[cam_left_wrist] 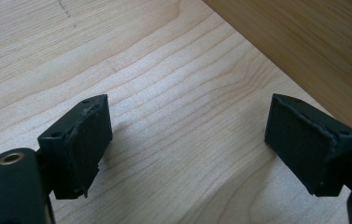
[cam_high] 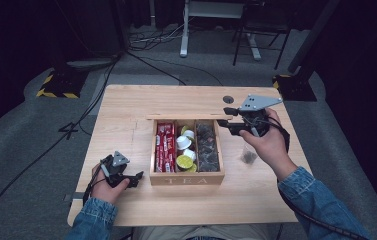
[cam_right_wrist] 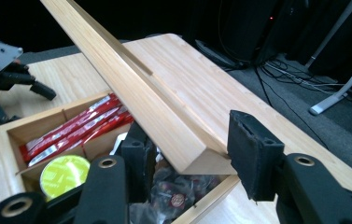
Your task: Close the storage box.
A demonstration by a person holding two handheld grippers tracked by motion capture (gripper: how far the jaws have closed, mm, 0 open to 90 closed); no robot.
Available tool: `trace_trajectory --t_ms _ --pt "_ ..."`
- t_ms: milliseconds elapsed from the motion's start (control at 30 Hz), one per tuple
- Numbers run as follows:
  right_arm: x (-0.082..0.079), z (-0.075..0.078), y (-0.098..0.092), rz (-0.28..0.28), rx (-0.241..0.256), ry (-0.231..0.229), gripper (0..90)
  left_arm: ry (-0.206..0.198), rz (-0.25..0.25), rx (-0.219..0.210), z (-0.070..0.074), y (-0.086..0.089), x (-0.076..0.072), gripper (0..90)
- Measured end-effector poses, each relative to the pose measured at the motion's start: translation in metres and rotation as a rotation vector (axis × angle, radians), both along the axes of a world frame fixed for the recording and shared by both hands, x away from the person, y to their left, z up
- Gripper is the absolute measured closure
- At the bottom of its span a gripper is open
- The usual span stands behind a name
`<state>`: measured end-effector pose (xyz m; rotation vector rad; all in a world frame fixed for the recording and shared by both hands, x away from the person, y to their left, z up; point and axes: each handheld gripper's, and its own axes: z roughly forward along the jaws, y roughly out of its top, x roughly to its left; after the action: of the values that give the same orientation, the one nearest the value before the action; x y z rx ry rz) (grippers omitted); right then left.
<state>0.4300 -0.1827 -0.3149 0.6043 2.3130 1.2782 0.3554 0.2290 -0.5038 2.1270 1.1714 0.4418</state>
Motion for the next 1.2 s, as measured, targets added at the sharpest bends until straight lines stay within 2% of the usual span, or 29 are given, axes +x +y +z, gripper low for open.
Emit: trace_trajectory --t_ms 300,933,1067,1200 --pt "-0.012 -0.015 -0.002 0.014 0.015 0.026 45.4 -0.001 0.001 0.002 0.000 0.000 0.000 15.3" --pt "-0.041 -0.046 0.001 0.021 -0.054 -0.043 35.9 0.001 0.004 -0.005 0.000 -0.001 0.000 15.3" --pt "-0.043 -0.054 0.000 0.016 -0.050 -0.017 32.0 -0.001 0.003 -0.002 0.000 0.000 0.000 15.3" --pt "-0.046 -0.060 -0.001 0.014 -0.062 -0.019 32.5 0.001 0.003 -0.004 0.000 -0.001 0.000 15.3"
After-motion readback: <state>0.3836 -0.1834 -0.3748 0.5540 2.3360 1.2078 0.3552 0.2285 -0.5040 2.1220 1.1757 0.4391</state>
